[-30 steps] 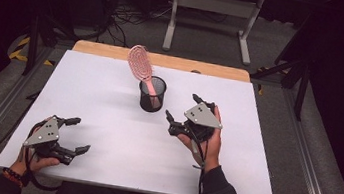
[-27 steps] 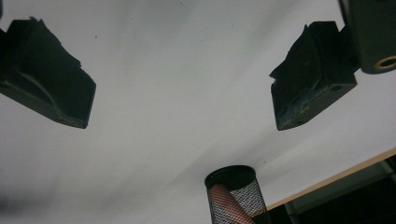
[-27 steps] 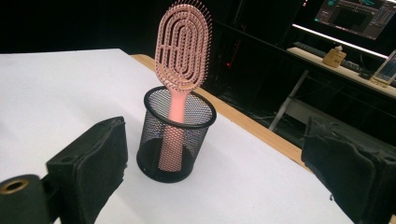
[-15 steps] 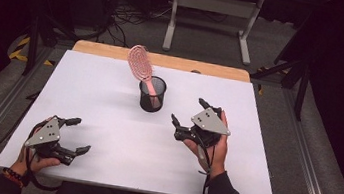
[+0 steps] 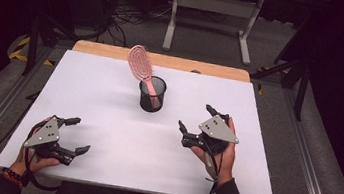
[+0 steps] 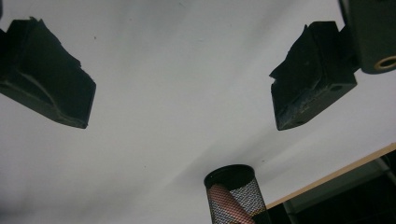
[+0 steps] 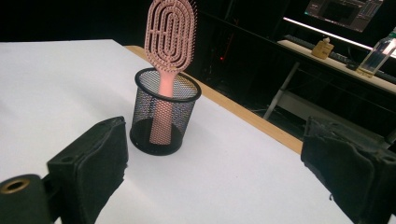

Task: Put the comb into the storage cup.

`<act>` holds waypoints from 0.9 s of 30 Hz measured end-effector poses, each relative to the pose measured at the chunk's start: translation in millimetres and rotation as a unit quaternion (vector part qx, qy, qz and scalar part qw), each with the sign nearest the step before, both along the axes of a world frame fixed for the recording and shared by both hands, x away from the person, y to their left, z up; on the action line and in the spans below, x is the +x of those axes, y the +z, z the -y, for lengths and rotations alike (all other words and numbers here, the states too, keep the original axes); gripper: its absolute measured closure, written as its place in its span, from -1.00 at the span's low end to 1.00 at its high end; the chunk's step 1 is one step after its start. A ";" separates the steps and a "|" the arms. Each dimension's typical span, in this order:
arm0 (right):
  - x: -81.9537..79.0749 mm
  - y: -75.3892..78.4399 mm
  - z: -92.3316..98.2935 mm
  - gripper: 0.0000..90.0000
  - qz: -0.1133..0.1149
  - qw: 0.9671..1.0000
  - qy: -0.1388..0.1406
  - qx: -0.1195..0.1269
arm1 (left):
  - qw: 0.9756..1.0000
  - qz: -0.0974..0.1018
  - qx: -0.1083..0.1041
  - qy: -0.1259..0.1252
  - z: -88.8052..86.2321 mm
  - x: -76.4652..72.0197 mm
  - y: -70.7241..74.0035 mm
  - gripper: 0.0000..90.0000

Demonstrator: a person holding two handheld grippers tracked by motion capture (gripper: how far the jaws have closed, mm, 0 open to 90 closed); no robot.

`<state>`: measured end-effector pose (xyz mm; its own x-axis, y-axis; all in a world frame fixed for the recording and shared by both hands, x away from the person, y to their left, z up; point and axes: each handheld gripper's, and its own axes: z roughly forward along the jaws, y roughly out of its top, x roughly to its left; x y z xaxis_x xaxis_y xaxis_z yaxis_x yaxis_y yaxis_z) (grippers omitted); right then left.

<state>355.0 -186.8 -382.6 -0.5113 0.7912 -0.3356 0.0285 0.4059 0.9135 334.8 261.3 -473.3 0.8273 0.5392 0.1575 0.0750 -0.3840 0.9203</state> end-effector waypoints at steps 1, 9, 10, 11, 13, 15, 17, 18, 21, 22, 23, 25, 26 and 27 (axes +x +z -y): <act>0.0 0.0 0.0 -0.82 0.000 1.000 0.000 0.000 | 1.000 0.000 0.000 0.000 -0.1 0.0 0.0 -0.84; -4.3 -5.2 11.7 -0.82 -0.004 1.000 -0.006 0.008 | 1.000 0.000 0.002 -0.001 0.7 0.5 -0.5 -0.84; -4.3 -6.4 12.7 -0.82 -0.007 1.000 -0.004 0.009 | 1.000 0.000 0.002 -0.001 0.7 0.5 -0.5 -0.84; -4.5 -7.3 13.4 -0.82 -0.008 1.000 -0.004 0.007 | 1.000 0.000 0.002 0.000 0.6 0.6 -0.5 -0.84; -5.2 -10.2 14.9 -0.82 -0.005 1.000 -0.005 0.000 | 1.000 -0.001 0.002 0.000 0.6 0.6 -0.5 -0.84; -5.8 -13.1 17.0 -0.82 -0.003 1.000 -0.001 -0.001 | 1.000 -0.002 0.002 0.000 0.9 0.7 -0.8 -0.84; -6.2 -16.8 19.1 -0.82 -0.003 1.000 0.002 -0.006 | 1.000 -0.001 0.004 0.000 1.0 0.6 -0.8 -0.84; -6.3 -18.2 19.8 -0.82 -0.003 1.000 0.003 -0.008 | 1.000 0.000 0.003 0.000 1.0 0.5 -0.9 -0.84; -6.4 -23.4 22.6 -0.82 -0.005 1.000 0.004 -0.010 | 1.000 -0.001 0.001 0.002 0.7 0.4 -0.8 -0.84; -6.3 -25.5 23.6 -0.82 -0.006 1.000 0.002 -0.012 | 1.000 0.000 0.002 0.001 0.5 0.4 -0.7 -0.84; -6.4 -26.6 24.3 -0.83 -0.006 1.000 0.003 -0.013 | 1.000 0.000 0.002 0.001 0.6 0.3 -0.7 -0.84; -7.3 -29.4 26.5 -0.83 -0.005 1.000 0.006 -0.012 | 1.000 0.001 0.002 0.001 1.0 0.3 -0.9 -0.84; -7.6 -30.2 26.9 -0.83 -0.005 1.000 0.005 -0.014 | 1.000 0.001 0.003 0.001 1.0 0.3 -0.9 -0.84; -8.4 -31.8 29.0 -0.82 -0.004 1.000 0.006 -0.014 | 1.000 0.002 0.004 0.001 0.9 0.3 -0.8 -0.84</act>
<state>346.6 -215.8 -414.4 -0.5243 0.7752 -0.3525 0.0311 0.4311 0.9018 335.1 260.4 -474.1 0.8262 0.5391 0.1638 0.0728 -0.3903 0.9178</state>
